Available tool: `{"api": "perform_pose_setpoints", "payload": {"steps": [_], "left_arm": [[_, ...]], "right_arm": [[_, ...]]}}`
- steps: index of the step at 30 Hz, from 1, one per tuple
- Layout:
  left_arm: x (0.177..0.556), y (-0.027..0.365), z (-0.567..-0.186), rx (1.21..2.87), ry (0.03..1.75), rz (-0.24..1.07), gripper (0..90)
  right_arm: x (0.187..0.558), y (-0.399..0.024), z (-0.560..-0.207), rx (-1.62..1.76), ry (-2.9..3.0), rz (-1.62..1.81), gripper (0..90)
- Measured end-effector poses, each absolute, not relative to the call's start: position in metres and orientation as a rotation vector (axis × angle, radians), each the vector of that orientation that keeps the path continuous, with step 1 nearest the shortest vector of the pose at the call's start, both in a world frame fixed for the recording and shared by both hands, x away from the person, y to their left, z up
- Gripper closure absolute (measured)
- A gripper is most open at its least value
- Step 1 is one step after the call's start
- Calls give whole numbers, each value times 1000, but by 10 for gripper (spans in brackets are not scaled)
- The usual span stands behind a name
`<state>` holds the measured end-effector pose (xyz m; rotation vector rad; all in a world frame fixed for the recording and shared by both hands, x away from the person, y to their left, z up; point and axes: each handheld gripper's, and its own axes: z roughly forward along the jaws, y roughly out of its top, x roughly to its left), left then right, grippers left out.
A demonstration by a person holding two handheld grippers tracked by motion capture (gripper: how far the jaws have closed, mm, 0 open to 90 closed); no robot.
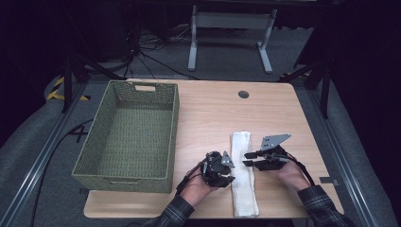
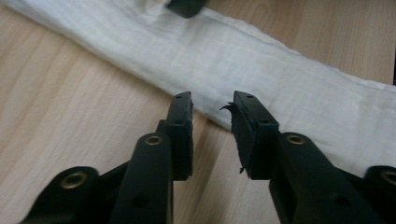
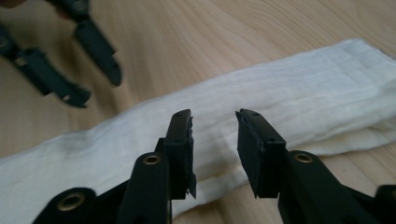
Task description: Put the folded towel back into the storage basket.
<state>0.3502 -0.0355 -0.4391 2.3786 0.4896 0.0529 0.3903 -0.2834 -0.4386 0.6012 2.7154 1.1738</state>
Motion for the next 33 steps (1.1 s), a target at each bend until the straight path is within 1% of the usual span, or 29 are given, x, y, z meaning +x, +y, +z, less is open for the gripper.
{"api": "perform_pose_setpoints", "payload": {"steps": [1,2,3,4,7,9,11,12,13,18,22,28,33], "left_arm": [[351,-32,-440,2379,495,59,588],[351,-30,-440,2391,485,67,564],[351,-29,-441,2391,485,76,564],[351,-26,-442,2395,481,86,507],[350,-23,-445,2401,503,91,445],[350,-23,-447,2395,496,101,433],[349,-22,-448,2392,511,111,391],[349,-22,-448,2392,511,111,383],[349,-21,-448,2388,517,106,383],[353,-20,-450,2375,546,97,314],[353,-21,-449,2384,529,100,301],[354,-22,-451,2392,532,102,299],[354,-23,-452,2404,537,90,299]], "right_arm": [[381,-282,-437,546,2721,1178,552],[377,-282,-437,525,2735,1172,532],[377,-282,-437,525,2735,1172,532],[369,-279,-438,487,2749,1178,468],[358,-275,-439,437,2782,1170,371],[355,-273,-440,431,2789,1172,354],[345,-270,-442,388,2822,1164,283],[345,-270,-442,388,2822,1164,283],[343,-269,-443,366,2828,1154,255],[336,-262,-448,285,2859,1124,163],[335,-257,-453,213,2891,1126,138],[334,-253,-460,200,2911,1080,116],[332,-251,-461,162,2895,1040,123]]}}
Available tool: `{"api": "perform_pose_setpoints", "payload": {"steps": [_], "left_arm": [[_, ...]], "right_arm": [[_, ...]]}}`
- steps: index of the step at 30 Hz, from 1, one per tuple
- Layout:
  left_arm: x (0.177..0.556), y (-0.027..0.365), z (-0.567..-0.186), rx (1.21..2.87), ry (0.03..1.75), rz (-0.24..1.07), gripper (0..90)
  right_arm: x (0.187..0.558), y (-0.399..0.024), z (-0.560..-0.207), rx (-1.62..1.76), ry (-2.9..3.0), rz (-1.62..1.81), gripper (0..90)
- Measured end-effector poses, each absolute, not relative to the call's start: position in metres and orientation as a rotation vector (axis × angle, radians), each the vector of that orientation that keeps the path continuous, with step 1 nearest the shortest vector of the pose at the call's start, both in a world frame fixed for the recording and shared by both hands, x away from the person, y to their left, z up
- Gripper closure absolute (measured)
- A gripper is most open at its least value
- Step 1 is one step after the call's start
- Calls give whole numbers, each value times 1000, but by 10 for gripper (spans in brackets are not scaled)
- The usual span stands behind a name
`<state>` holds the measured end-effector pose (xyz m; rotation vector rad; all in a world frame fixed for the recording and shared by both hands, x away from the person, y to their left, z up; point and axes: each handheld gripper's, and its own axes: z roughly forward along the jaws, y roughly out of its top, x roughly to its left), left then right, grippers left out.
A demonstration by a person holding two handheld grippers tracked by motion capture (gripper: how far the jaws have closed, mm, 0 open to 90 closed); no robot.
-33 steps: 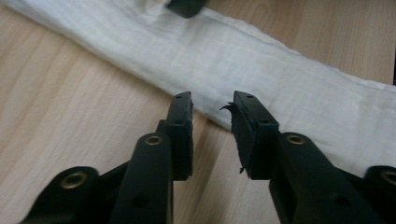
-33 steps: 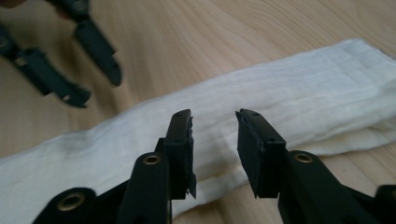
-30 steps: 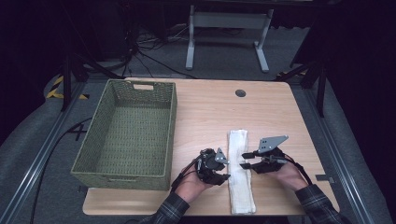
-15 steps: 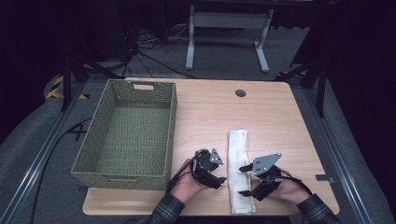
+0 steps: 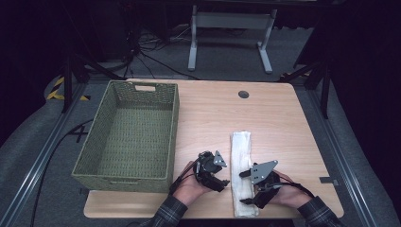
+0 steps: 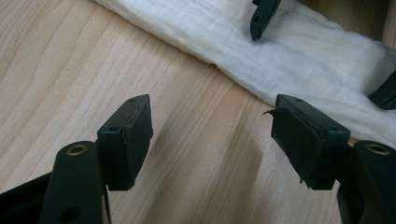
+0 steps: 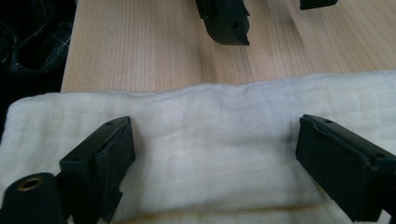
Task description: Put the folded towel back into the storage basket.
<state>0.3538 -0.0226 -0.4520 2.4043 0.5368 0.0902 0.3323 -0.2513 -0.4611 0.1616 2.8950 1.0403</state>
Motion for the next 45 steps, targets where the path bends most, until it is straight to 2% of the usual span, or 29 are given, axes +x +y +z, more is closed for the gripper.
{"api": "perform_pose_setpoints", "payload": {"steps": [2,6,12,15,16,36,45], "left_arm": [[354,-24,-454,2400,532,91,299],[354,-24,-453,2401,530,92,299],[355,-23,-452,2403,529,98,304],[355,-23,-451,2380,531,106,312],[356,-23,-450,2380,533,103,315],[389,-53,-428,2302,451,101,286],[413,-77,-428,2343,403,91,255]], "right_arm": [[332,-251,-461,166,2900,1038,142],[331,-253,-458,159,2902,1040,277],[328,-258,-454,120,2920,1071,630],[328,-259,-455,127,2943,1097,760],[328,-260,-455,132,2958,1113,777],[321,-268,-447,93,3048,1193,786],[322,-270,-447,100,3055,1200,785]]}}
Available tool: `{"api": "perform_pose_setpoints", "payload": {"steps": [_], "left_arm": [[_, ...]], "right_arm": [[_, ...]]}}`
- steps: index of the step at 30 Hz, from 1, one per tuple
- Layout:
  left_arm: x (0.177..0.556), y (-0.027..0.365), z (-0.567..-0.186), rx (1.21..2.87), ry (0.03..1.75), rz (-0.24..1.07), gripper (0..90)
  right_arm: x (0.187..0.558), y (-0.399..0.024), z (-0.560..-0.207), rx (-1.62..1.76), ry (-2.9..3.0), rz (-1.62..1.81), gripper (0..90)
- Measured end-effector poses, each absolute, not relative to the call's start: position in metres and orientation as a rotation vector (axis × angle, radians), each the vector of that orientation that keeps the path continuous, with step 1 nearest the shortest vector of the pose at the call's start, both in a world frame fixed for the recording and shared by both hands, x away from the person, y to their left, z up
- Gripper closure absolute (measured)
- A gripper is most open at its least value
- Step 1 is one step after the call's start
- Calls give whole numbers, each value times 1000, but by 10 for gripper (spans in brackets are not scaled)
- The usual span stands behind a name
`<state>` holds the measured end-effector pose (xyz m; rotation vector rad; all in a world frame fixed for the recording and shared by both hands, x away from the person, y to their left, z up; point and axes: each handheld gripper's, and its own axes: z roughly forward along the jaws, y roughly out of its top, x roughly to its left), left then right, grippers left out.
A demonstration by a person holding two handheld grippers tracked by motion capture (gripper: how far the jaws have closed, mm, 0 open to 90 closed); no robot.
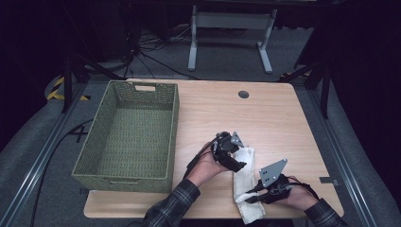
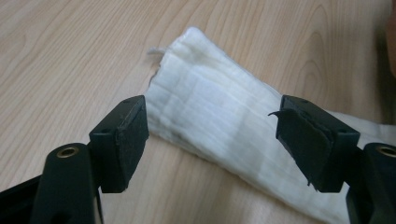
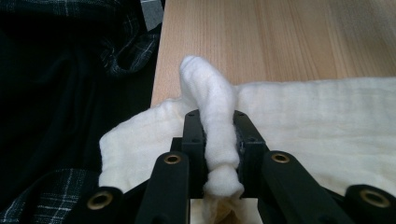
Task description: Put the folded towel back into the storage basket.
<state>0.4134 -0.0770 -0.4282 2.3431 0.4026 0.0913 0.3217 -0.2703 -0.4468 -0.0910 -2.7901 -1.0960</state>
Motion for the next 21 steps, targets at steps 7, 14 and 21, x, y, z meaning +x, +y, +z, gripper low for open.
{"api": "perform_pose_setpoints", "payload": {"steps": [7,14,21], "left_arm": [[428,-89,-434,2360,371,86,246],[441,-96,-448,2397,354,63,245],[444,-102,-456,2430,322,34,274]], "right_arm": [[322,-270,-447,-88,-2784,-1093,784],[323,-270,-448,-86,-2779,-1091,784],[323,-270,-447,-87,-2776,-1091,784]]}}
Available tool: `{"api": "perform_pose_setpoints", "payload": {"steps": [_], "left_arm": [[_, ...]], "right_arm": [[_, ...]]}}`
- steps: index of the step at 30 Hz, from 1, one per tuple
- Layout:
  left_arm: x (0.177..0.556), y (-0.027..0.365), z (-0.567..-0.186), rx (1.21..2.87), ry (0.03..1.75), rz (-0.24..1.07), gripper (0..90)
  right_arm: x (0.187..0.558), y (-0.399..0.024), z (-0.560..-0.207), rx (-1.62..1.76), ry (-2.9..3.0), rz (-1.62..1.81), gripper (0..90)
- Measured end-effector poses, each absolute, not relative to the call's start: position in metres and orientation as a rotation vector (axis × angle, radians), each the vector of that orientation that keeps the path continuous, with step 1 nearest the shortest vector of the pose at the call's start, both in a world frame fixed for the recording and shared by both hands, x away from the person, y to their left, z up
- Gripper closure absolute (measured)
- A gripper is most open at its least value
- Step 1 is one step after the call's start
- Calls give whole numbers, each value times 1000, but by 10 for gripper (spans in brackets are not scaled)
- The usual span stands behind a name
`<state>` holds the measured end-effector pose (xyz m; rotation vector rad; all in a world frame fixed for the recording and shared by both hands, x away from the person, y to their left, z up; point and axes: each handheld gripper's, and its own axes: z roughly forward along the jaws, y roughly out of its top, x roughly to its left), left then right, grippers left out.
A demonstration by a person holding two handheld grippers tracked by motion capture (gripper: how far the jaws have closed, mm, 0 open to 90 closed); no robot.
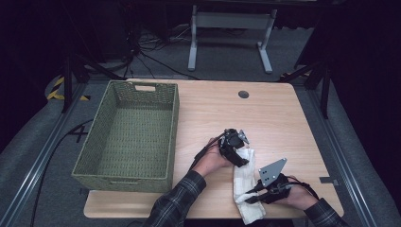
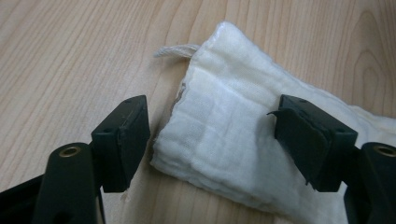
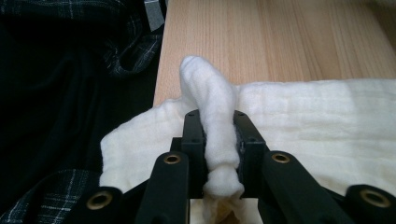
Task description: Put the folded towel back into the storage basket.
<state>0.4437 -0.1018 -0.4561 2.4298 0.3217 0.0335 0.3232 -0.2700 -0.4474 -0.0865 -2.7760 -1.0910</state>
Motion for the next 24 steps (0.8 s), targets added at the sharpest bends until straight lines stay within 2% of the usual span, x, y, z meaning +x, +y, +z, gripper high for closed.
{"api": "perform_pose_setpoints", "payload": {"steps": [3,6,8,11,14,24], "left_arm": [[443,-102,-456,2427,308,21,322],[441,-101,-455,2422,281,-10,432],[441,-101,-455,2420,249,-49,533],[440,-100,-456,2410,221,-113,733],[440,-100,-456,2409,195,-111,792],[430,-99,-443,2409,200,-39,808]], "right_arm": [[323,-270,-447,-86,-2775,-1090,784],[323,-270,-447,-85,-2774,-1090,783],[324,-270,-447,-90,-2774,-1089,784],[324,-270,-446,-98,-2768,-1095,784],[325,-272,-445,-105,-2762,-1114,784],[330,-276,-439,-155,-2754,-1166,787]]}}
